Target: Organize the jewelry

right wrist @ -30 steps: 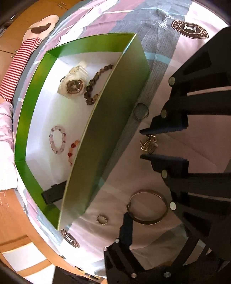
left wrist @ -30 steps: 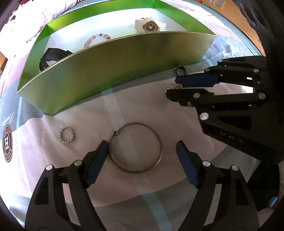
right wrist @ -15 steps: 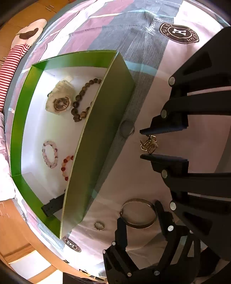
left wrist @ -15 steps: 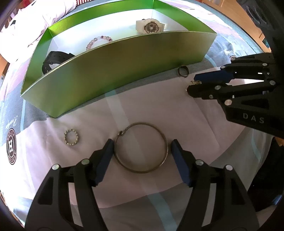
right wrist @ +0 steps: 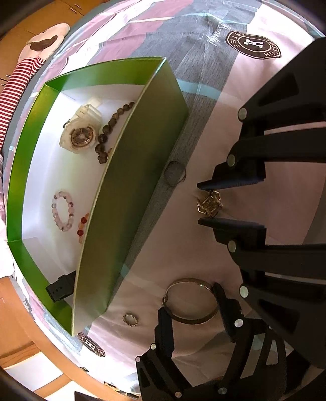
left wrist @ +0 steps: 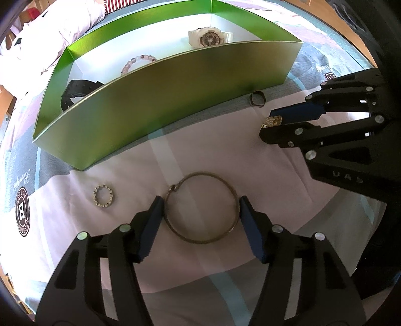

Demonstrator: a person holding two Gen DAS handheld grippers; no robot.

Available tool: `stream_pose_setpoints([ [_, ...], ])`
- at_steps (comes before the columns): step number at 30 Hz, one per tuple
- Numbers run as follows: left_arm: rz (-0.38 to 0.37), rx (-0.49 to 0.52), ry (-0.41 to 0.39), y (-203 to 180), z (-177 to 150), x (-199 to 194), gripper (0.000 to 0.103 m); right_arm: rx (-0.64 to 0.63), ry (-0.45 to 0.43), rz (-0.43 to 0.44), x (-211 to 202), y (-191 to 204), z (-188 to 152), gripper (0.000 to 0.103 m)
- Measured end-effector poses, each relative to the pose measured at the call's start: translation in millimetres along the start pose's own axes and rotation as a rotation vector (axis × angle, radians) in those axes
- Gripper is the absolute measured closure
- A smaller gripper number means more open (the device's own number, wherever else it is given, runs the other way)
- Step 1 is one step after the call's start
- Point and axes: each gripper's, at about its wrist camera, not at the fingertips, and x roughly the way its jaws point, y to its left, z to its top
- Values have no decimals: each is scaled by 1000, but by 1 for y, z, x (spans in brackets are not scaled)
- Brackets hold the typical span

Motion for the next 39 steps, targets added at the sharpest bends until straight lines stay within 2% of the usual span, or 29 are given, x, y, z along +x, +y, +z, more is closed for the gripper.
stream_pose_setpoints([
  [10, -2, -6, -25, 1, 0, -10, 41, -7, -40, 30, -10, 6, 0, 81],
  [18, 5, 5, -14, -3, -1, -9, 41, -22, -8, 26, -3, 9, -3, 81],
  [20, 2, 2, -15, -3, 0, -10, 41, -20, -2, 54, -3, 9, -1, 81],
  [22, 0, 2, -12, -2, 0, -10, 41, -4, 20, 148, -3, 5, -2, 81],
  [24, 1, 2, -8, -2, 1, -9, 41, 6, 42, 197, -1, 2, -3, 81],
  [28, 0, -2, -5, 1, 4, -7, 41, 30, 60, 140, 2, -11, -6, 81],
  [32, 1, -4, -4, 4, 7, -5, 41, 83, 35, 53, -10, -34, -7, 67],
  [39, 0, -10, -4, 6, 7, -1, 41, 156, 6, 24, -17, -52, -8, 66],
])
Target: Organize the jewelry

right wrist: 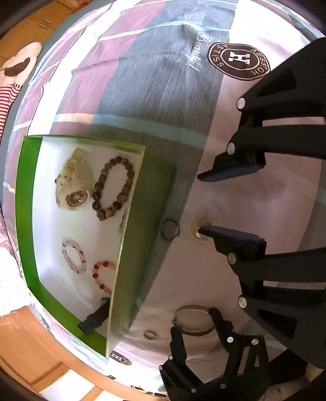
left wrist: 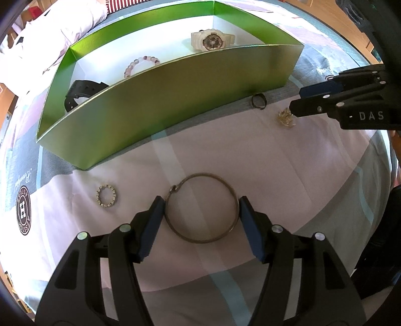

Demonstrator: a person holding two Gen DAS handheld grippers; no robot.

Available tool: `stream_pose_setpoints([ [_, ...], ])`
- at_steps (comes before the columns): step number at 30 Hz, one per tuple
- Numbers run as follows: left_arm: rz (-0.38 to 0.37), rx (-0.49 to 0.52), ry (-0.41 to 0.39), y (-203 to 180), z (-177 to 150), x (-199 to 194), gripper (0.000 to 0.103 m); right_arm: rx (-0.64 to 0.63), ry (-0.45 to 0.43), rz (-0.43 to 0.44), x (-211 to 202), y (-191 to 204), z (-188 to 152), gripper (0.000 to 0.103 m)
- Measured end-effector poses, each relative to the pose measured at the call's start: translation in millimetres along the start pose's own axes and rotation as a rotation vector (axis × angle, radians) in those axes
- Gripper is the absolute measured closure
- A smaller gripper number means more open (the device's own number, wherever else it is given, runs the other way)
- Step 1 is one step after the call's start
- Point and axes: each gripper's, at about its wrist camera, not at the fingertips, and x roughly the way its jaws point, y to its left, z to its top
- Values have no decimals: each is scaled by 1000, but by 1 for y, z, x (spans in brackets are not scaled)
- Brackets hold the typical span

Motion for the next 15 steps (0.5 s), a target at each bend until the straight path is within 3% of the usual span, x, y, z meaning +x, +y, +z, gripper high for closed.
stream_pose_setpoints([
  [5, -2, -3, 0, 2, -1, -1, 39, 48, -52, 11, -9, -8, 4, 66],
  [9, -6, -4, 0, 3, 0, -1, 36, 85, -26, 16, 0, -11, 5, 66],
  [12, -5, -1, 1, 3, -1, -1, 34, 29, 20, -12, 11, 2, 1, 66],
  [15, -5, -5, 0, 3, 0, -1, 32, -60, 36, 60, 8, 19, -4, 66],
])
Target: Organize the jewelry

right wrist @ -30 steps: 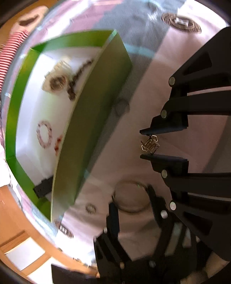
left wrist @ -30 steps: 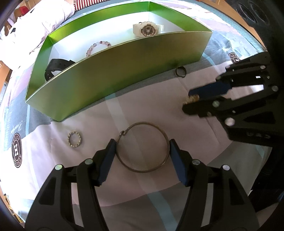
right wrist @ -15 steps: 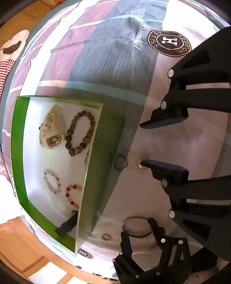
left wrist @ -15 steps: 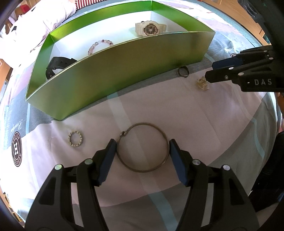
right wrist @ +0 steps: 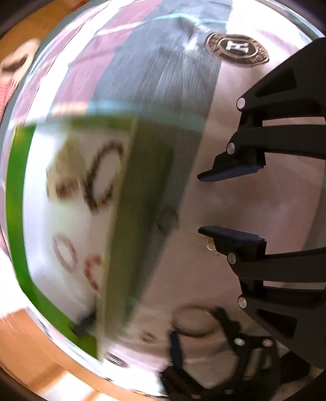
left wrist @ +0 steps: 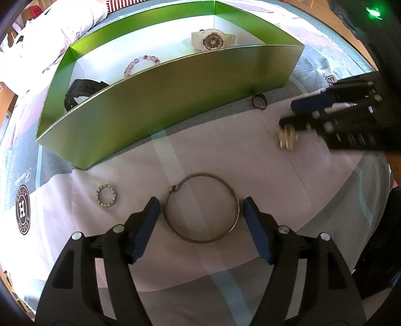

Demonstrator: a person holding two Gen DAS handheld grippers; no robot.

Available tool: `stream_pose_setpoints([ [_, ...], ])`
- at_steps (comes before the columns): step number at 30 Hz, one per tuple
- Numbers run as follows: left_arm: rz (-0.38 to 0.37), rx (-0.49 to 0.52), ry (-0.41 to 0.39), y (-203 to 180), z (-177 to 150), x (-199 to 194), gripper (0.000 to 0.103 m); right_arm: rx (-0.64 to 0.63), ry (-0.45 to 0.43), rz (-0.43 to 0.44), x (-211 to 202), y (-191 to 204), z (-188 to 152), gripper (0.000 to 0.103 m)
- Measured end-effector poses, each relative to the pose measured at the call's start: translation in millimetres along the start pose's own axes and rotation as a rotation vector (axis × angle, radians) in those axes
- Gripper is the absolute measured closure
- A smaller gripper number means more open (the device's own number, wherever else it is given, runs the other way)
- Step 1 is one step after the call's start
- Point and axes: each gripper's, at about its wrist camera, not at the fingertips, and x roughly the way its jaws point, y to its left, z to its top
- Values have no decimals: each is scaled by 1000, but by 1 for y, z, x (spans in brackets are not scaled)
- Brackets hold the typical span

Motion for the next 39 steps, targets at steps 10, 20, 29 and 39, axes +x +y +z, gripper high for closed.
stream_pose_setpoints([
  [10, 1, 7, 9, -3, 0, 5, 27, 24, -33, 45, -11, -8, 3, 59],
  [20, 4, 6, 11, -6, 0, 8, 26, -63, -10, 53, -5, 14, -3, 46],
  [29, 7, 7, 13, -6, 1, 10, 23, -95, 22, 11, 9, 24, -5, 46],
  [39, 10, 11, 11, -8, 0, 11, 23, -74, 21, 7, 8, 21, -2, 49],
])
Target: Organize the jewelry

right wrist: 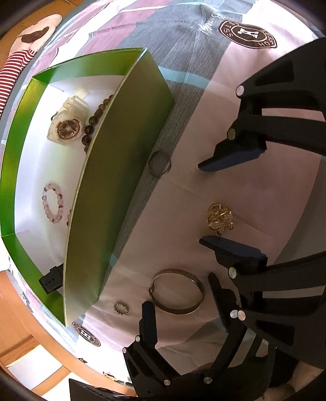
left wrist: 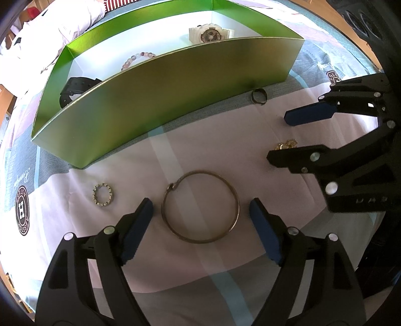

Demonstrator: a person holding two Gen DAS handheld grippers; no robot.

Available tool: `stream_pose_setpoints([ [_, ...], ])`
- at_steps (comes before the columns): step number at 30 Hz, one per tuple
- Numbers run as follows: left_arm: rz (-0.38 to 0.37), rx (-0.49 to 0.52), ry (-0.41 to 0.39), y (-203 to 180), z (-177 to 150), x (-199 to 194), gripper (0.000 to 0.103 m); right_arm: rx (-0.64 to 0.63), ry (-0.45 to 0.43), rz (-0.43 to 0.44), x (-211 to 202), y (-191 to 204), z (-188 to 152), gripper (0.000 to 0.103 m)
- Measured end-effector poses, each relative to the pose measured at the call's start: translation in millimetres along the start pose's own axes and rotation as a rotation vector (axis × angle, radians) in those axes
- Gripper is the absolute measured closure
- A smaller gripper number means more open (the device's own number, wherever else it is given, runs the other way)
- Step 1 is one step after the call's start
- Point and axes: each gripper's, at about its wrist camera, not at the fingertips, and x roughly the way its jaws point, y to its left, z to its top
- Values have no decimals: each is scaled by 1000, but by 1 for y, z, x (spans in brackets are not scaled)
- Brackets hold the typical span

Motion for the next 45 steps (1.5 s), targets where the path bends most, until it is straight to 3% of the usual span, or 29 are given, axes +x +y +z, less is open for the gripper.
stream_pose_setpoints([
  [4, -19, 30, -17, -5, -2, -3, 33, 19, 15, -20, -4, -14, -2, 49],
  [9, -27, 34, -20, -9, -3, -5, 32, 120, -30, 67, -22, -40, -3, 39],
  [13, -28, -18, -27, 3, -2, -8, 26, 156, -52, 60, -31, -53, -5, 34],
  [22, -11, -4, 8, -2, -5, -1, 23, 83, 5, 23, -17, -33, -7, 34],
  [27, -35, 34, -13, -6, -1, -4, 38, 87, 12, 17, -12, -33, -6, 34],
  [32, -97, 50, -55, -13, 0, -14, 37, 107, 9, 13, -8, -32, -3, 29],
  [34, -121, 26, -78, -4, 2, -22, 28, 113, 5, 13, -12, -36, -5, 29],
  [36, -130, 30, -70, 2, -1, -28, 28, 118, 3, 12, -12, -36, -4, 29],
  [39, -112, 95, -33, -3, -9, -27, 26, 118, 7, 11, -11, -40, -4, 29],
  [41, -50, 113, 10, -7, -12, -16, 26, 116, 8, 10, -11, -39, -4, 29],
  [43, 15, 107, 56, -3, -15, -7, 22, 111, 8, 11, -11, -39, -5, 29],
  [45, 33, 67, 48, 4, -13, -6, 17, 110, 8, 10, -11, -39, -5, 29],
])
